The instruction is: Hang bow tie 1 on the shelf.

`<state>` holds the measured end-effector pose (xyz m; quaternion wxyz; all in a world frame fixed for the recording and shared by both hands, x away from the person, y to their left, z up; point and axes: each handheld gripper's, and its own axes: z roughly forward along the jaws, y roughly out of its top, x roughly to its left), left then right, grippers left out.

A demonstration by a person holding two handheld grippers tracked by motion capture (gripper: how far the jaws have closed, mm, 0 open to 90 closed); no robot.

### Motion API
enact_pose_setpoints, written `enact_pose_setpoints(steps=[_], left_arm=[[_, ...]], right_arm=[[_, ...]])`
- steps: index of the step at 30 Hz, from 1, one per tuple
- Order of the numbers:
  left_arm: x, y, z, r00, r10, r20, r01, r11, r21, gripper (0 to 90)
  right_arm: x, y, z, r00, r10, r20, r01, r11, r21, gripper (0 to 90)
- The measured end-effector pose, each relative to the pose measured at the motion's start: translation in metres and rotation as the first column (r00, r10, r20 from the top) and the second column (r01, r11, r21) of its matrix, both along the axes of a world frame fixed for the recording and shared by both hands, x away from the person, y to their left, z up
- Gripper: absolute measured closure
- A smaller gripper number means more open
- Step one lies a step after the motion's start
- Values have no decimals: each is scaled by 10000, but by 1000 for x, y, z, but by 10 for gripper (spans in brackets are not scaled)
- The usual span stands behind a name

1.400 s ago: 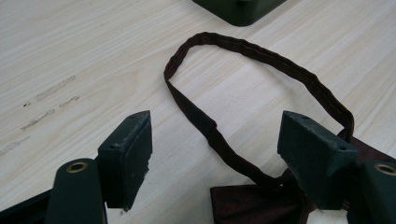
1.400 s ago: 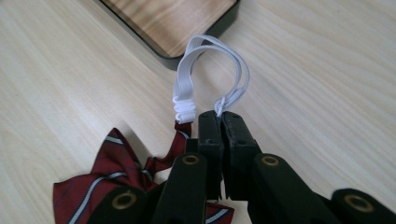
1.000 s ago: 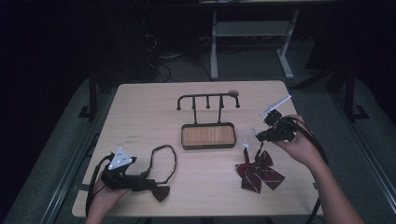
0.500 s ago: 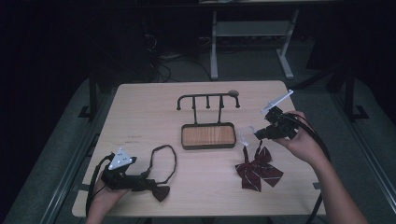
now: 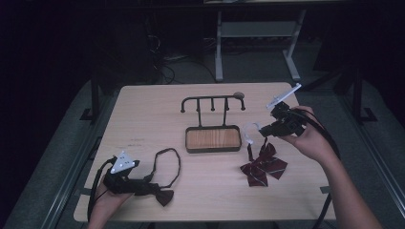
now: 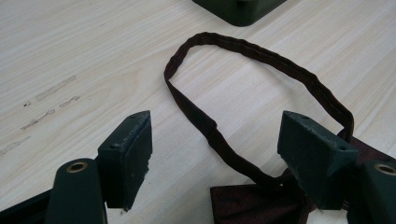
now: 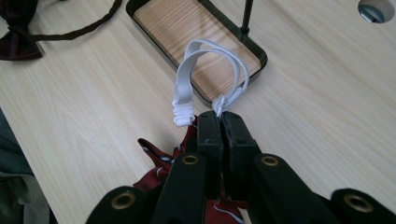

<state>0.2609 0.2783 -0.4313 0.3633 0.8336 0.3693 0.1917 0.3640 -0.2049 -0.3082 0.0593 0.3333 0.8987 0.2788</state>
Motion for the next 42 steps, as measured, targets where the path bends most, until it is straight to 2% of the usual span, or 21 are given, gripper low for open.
enact_pose_setpoints(steps=[24, 42], left_arm=[[0, 1, 0, 10000, -7, 65, 7, 10000, -14, 269], [0, 2, 1, 10000, -16, 52, 17, 10000, -28, 269]], right_arm=[[12, 23, 34, 9982, 313, 520, -295, 9989, -352, 870], [34, 30, 47, 9982, 57, 597, -31, 9991, -431, 871]])
